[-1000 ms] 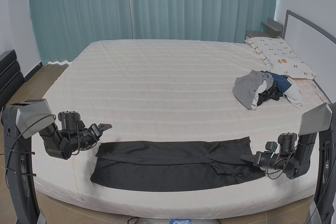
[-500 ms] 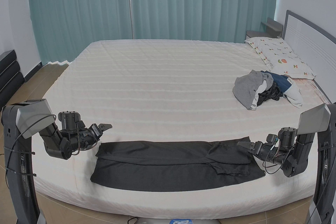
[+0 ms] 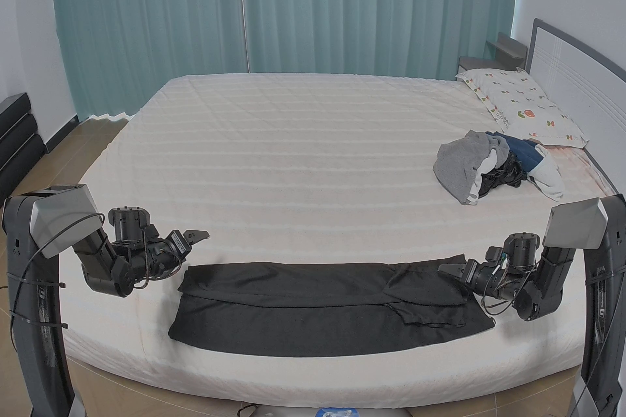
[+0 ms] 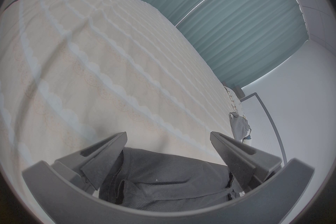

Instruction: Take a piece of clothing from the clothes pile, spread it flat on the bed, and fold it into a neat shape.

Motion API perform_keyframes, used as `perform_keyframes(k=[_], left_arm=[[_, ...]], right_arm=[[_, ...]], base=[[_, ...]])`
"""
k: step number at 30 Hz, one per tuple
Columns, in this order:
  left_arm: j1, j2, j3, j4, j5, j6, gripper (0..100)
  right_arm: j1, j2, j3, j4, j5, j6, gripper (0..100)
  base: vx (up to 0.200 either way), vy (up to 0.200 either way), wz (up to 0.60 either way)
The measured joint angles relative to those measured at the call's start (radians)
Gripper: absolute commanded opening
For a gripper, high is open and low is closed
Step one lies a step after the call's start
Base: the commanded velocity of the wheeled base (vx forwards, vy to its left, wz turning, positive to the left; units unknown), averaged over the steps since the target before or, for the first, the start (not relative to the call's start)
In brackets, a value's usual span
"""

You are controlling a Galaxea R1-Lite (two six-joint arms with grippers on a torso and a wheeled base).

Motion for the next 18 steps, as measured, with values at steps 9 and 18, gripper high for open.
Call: perform_keyframes(k=[9, 18], left_arm=[[0.000, 0.000, -0.001, -0.001, -0.001, 0.000, 100], [-0.001, 0.000, -0.003, -0.001, -0.001, 0.000, 100]], right_arm=[[0.013, 0.004, -0.008, -0.062, 0.000, 0.010, 0], [0.020, 0.038, -0.016, -0.197, -0.013, 0.011, 0]], base=[[0.000, 0.000, 0.00], [0.000, 0.000, 0.00]])
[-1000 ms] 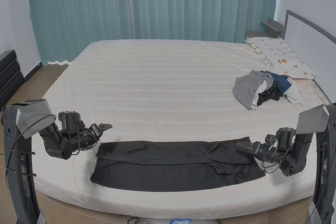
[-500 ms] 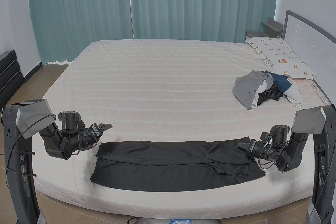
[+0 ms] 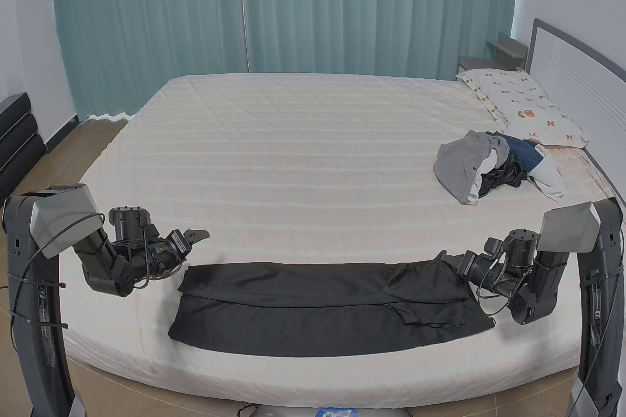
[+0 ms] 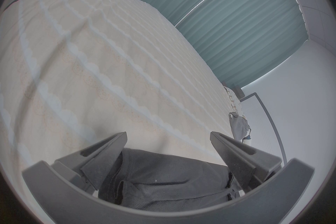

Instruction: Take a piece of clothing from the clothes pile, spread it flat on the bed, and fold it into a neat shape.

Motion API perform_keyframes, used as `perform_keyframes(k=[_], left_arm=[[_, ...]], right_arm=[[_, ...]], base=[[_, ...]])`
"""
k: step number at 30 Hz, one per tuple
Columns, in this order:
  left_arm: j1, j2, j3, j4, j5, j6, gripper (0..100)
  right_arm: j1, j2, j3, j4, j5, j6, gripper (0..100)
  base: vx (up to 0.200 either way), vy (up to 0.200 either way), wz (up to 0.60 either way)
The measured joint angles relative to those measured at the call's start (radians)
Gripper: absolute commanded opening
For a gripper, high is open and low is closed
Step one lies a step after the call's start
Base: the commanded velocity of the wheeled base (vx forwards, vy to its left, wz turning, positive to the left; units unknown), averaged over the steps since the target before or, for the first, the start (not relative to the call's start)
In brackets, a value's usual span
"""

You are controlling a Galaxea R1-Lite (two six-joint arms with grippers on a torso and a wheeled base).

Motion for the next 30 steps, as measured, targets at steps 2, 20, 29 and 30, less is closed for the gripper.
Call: perform_keyframes(k=[2, 20, 29, 30], left_arm=[[0.000, 0.000, -0.001, 0.000, 0.000, 0.000, 100], [0.000, 0.000, -0.001, 0.001, 0.000, -0.001, 100], [0.000, 0.000, -0.001, 0.001, 0.000, -0.001, 100], [0.000, 0.000, -0.001, 0.001, 0.000, -0.001, 100]], right_arm=[[0.000, 0.011, -0.010, 0.000, -0.005, 0.000, 0], [-0.008, 0.076, -0.099, 0.018, -0.070, 0.000, 0], [-0.009, 0.076, -0.102, 0.098, -0.078, -0.001, 100], [-0.009, 0.074, -0.101, 0.098, -0.090, -0.001, 100]], base=[[0.000, 0.000, 0.00], [0.000, 0.000, 0.00], [0.000, 0.000, 0.00], [0.000, 0.000, 0.00]])
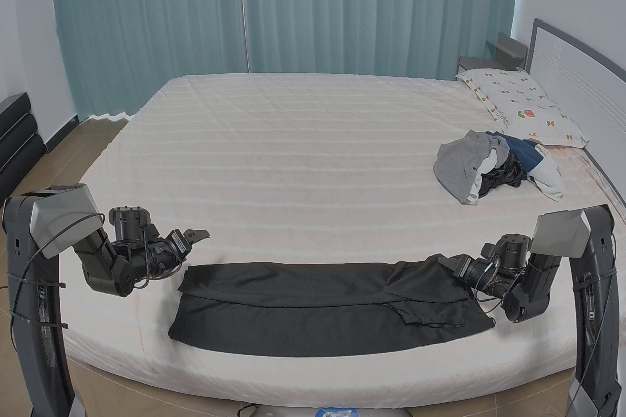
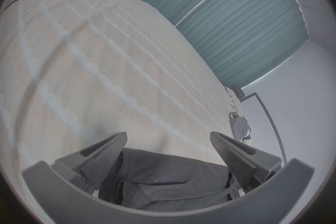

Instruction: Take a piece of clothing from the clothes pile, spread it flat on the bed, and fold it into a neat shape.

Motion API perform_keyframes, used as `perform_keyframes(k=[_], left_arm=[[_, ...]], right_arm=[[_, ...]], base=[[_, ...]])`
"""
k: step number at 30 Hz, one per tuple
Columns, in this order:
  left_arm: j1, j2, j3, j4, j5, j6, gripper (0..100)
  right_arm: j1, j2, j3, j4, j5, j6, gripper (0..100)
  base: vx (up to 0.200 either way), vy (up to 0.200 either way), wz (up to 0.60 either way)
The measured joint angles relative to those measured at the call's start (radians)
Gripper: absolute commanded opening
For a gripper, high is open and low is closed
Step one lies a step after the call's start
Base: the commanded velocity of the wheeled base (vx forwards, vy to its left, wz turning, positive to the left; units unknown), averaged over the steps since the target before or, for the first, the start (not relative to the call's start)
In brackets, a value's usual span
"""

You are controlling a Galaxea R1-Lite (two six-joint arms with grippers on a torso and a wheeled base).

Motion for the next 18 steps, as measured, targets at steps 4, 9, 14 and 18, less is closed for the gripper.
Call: perform_keyframes(k=[4, 9, 14, 18], left_arm=[[0.001, 0.000, 0.000, 0.000, 0.000, 0.000, 100], [0.001, 0.000, 0.000, 0.000, 0.000, 0.000, 100], [0.002, 0.000, 0.001, 0.000, 0.000, 0.000, 100], [0.002, 0.000, 0.001, 0.001, -0.001, -0.001, 100]], right_arm=[[0.000, -0.014, 0.007, -0.045, -0.038, 0.000, 100], [0.002, -0.066, 0.013, -0.045, -0.071, -0.003, 100], [0.050, -0.140, 0.006, 0.065, -0.086, -0.008, 100], [0.133, -0.180, -0.004, 0.125, -0.130, -0.019, 100]], base=[[0.000, 0.000, 0.00], [0.000, 0.000, 0.00], [0.000, 0.000, 0.00], [0.000, 0.000, 0.00]])
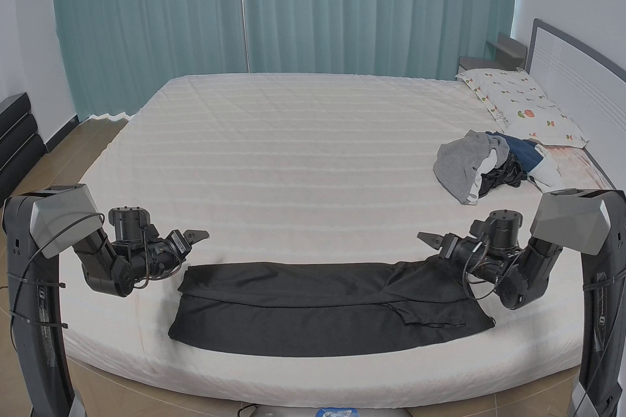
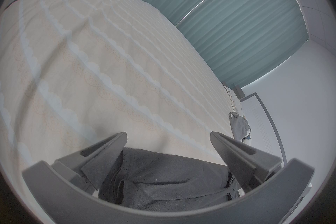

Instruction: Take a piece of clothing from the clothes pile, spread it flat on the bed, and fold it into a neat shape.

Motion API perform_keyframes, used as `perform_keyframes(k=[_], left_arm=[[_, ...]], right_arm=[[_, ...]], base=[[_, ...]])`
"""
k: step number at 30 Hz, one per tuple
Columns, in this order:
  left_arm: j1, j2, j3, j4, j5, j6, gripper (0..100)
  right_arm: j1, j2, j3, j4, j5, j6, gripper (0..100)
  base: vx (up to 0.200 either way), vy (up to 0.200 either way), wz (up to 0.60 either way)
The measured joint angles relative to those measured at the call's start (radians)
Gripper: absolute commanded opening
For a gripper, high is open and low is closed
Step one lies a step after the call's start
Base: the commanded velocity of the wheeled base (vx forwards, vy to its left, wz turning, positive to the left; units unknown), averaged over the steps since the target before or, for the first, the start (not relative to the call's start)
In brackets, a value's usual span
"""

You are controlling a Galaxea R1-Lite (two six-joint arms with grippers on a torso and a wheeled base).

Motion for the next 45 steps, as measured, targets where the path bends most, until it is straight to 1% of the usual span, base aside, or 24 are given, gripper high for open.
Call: perform_keyframes(k=[2, 4, 8, 11, 15, 20, 21, 25, 31, 44, 45], left_arm=[[0.000, 0.000, 0.000, 0.000, 0.000, 0.000, 100], [0.000, 0.000, 0.001, 0.000, -0.001, 0.000, 100], [0.000, 0.000, 0.001, 0.000, -0.002, -0.001, 100], [-0.001, 0.000, 0.000, 0.000, -0.003, -0.002, 100], [0.000, 0.001, 0.000, 0.000, -0.003, -0.002, 100], [0.000, 0.001, 0.000, 0.000, -0.004, -0.002, 100], [0.000, 0.001, 0.000, 0.000, -0.004, -0.002, 100], [0.000, 0.001, 0.000, 0.000, -0.004, -0.002, 100], [0.000, 0.002, 0.000, 0.000, -0.004, -0.002, 100], [0.000, 0.005, -0.001, -0.001, -0.003, -0.002, 100], [0.000, 0.005, -0.001, -0.001, -0.003, -0.002, 100]], right_arm=[[0.052, -0.011, -0.011, 0.035, -0.047, -0.026, 100], [0.093, -0.013, -0.027, 0.089, -0.089, -0.075, 100], [0.144, 0.000, -0.073, 0.172, -0.151, -0.124, 100], [0.174, 0.010, -0.104, 0.214, -0.160, -0.131, 100], [0.184, 0.018, -0.147, 0.289, -0.167, -0.138, 100], [0.210, 0.034, -0.191, 0.311, -0.169, -0.169, 100], [0.212, 0.037, -0.195, 0.311, -0.170, -0.172, 0], [0.221, 0.052, -0.210, 0.336, -0.198, -0.213, 0], [0.227, 0.064, -0.228, 0.344, -0.236, -0.227, 0], [0.229, 0.077, -0.235, 0.290, -0.241, -0.243, 0], [0.230, 0.078, -0.235, 0.290, -0.241, -0.243, 100]], base=[[0.000, 0.000, 0.00], [0.000, 0.000, 0.00], [0.000, 0.000, 0.00], [0.000, 0.000, 0.00], [0.000, 0.000, 0.00], [0.000, 0.000, 0.00], [0.000, 0.000, 0.00], [0.000, 0.000, 0.00], [0.000, 0.000, 0.00], [0.000, 0.000, 0.00], [0.000, 0.000, 0.00]])
